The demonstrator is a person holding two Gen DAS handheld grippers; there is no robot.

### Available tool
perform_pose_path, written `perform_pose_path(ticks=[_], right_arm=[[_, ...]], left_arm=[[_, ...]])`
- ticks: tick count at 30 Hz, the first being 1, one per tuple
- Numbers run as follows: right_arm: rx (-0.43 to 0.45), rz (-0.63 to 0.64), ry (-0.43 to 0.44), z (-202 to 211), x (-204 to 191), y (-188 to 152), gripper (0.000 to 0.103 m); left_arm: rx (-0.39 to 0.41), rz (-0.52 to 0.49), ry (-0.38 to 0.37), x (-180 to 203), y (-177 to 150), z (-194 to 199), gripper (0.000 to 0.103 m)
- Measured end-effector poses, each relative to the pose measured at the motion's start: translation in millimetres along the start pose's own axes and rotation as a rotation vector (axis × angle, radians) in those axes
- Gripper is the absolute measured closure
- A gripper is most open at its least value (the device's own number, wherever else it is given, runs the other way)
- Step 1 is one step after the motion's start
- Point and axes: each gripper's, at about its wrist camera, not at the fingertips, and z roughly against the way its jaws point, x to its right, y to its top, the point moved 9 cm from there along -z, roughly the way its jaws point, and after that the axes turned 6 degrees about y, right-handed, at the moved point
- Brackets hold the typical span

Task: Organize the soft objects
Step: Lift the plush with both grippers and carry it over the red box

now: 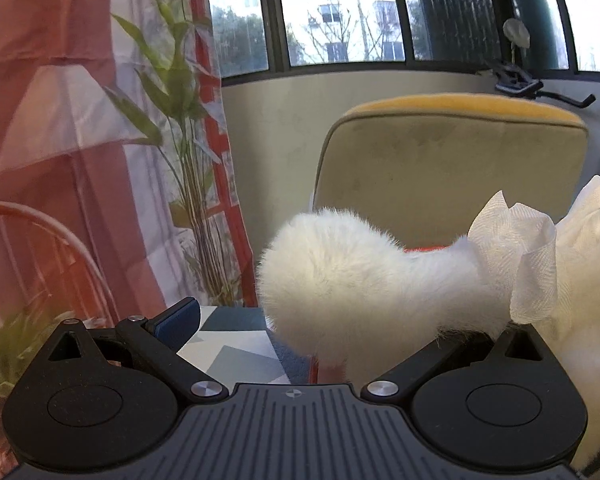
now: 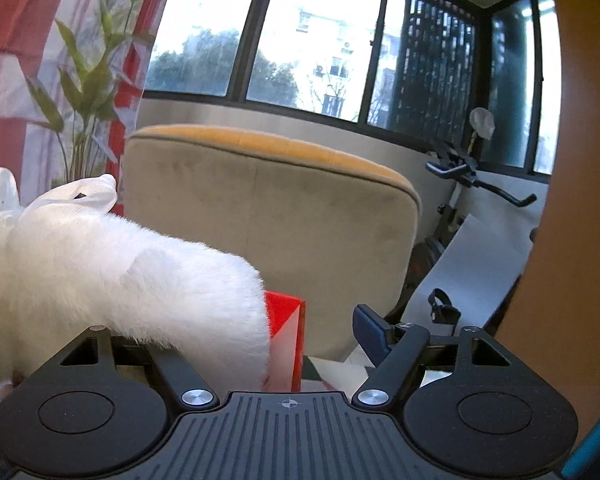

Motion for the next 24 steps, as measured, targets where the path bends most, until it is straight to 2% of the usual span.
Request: perform_pose_path(ticks=[5,9,11,12,13,15,17,19,22,24], right_arm=[[-0.032,0.022,-0.01,-38,3,2,0.032],[-0.044,0.006,0.015,-55,1,2,0.034],[-0.058,0.007,0.044,-59,-4,1,0.044],[-0.067,0.01,0.065,-62,-6,1,0.047],[-0.07,0.012,0.084,-64,-9,0,0.05],[-0.065,0.01,0.114,-67,-13,0,0.054],[-0.064,0.011,0.135,-69,-17,0,0.063],[-0.069,0.01,0.155,-72,-22,0,0.073],[-0.083,-0.004,0.177,-76,-28,-1,0.084],[-0.099,-0.04,0.196,-79,-27,-1,0.088]], left_arm=[[-0.045,-0.02,-0.019,8,-1,-29,0.0],[-0.069,0.013,-0.043,2,-3,-40,0.001],[-0.082,0.034,-0.076,1,-3,-46,0.008],[-0.087,0.042,-0.093,0,-2,-49,0.015],[-0.086,0.045,-0.104,-1,-2,-50,0.022],[-0.066,0.039,-0.118,0,0,-49,0.028],[-0.057,0.028,-0.135,5,0,-47,0.039],[-0.061,0.017,-0.171,10,0,-46,0.056],[-0.068,0.018,-0.214,18,1,-44,0.069],[-0.087,0.02,-0.255,23,0,-45,0.074]])
